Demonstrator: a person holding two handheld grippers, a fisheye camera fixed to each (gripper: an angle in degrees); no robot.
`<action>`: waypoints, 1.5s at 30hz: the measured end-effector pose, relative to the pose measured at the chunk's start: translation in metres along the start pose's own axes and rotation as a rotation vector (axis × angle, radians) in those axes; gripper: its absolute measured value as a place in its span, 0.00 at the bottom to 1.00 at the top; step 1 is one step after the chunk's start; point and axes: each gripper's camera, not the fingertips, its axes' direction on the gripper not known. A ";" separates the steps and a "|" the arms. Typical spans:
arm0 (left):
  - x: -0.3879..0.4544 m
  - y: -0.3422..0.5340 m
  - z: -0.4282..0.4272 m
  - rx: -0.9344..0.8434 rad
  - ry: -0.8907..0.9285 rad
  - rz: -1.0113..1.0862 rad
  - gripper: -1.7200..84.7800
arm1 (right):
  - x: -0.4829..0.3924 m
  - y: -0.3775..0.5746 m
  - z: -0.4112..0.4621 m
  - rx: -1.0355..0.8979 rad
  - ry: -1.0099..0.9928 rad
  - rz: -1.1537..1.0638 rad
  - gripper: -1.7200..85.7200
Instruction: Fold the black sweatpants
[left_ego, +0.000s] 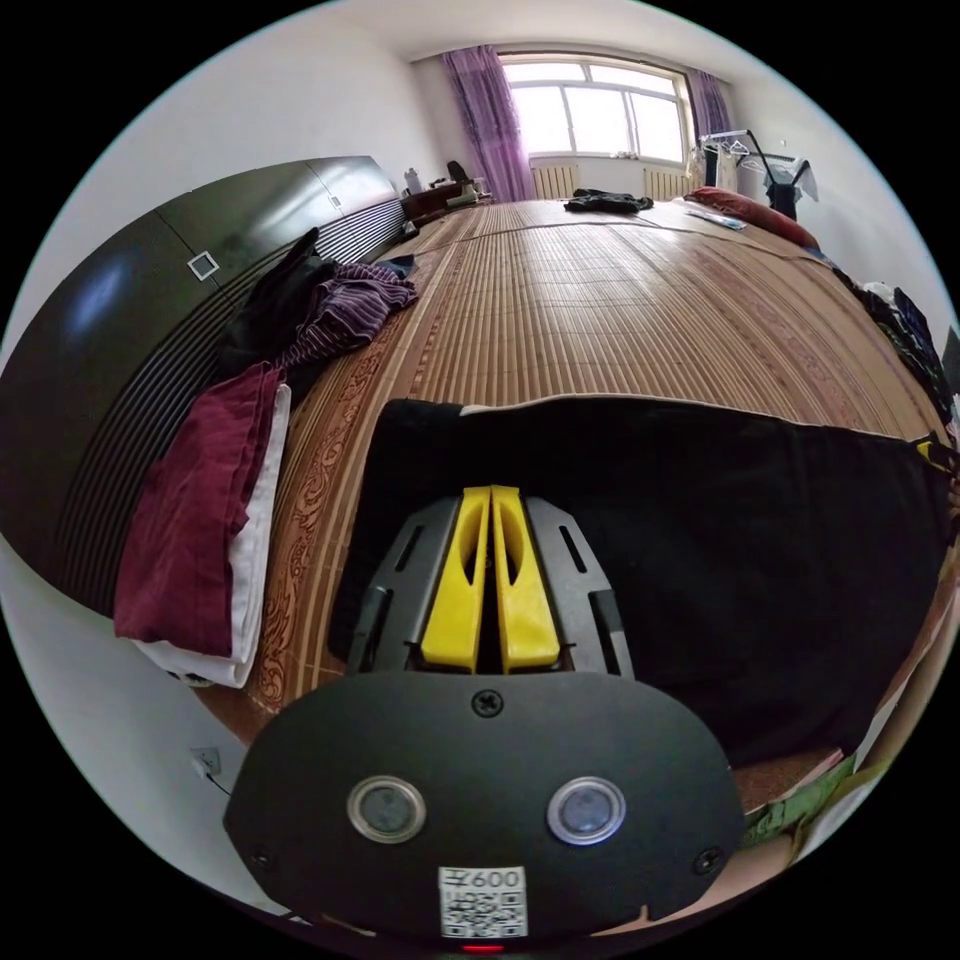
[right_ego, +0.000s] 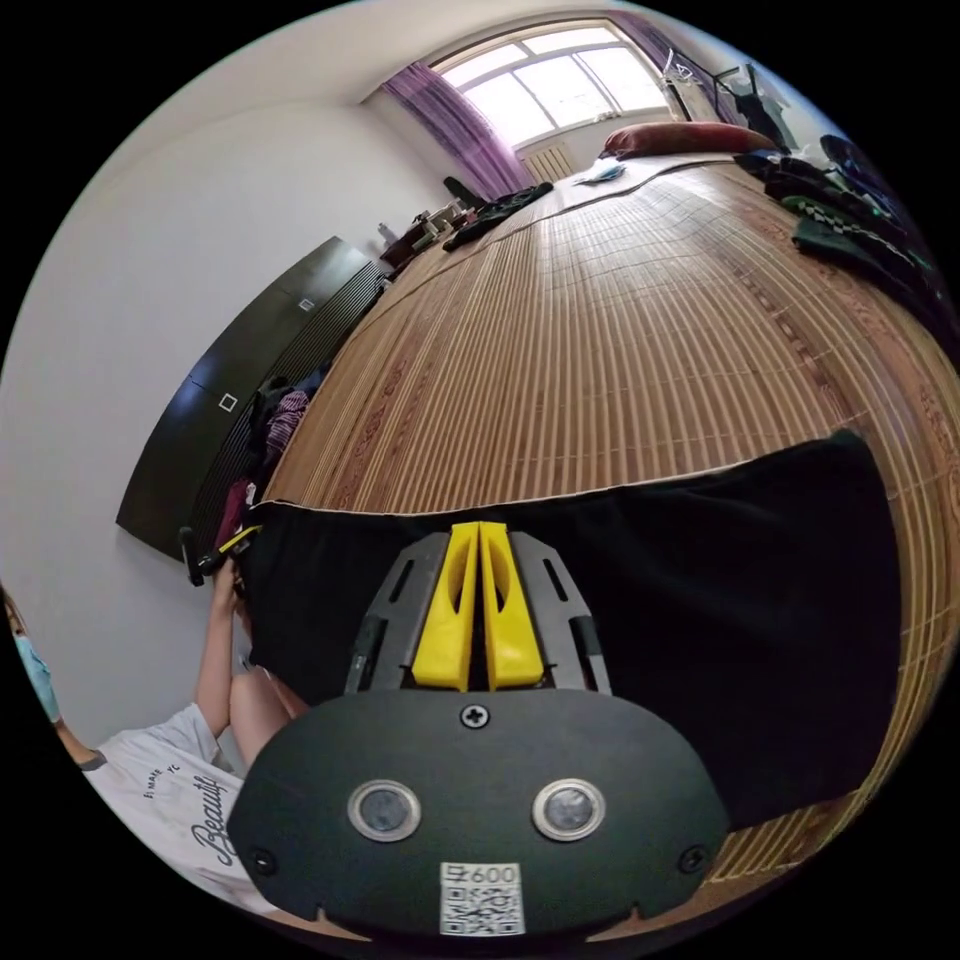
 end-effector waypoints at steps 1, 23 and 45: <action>0.001 0.000 -0.001 0.000 0.000 0.000 0.03 | 0.001 -0.002 -0.009 -0.006 0.010 0.001 0.01; 0.026 -0.001 -0.041 0.009 0.087 -0.059 0.03 | 0.075 0.008 -0.136 0.157 0.063 0.289 0.01; 0.109 -0.027 -0.140 0.009 0.086 -0.059 0.03 | -0.065 0.129 -0.069 0.112 0.505 -0.290 0.01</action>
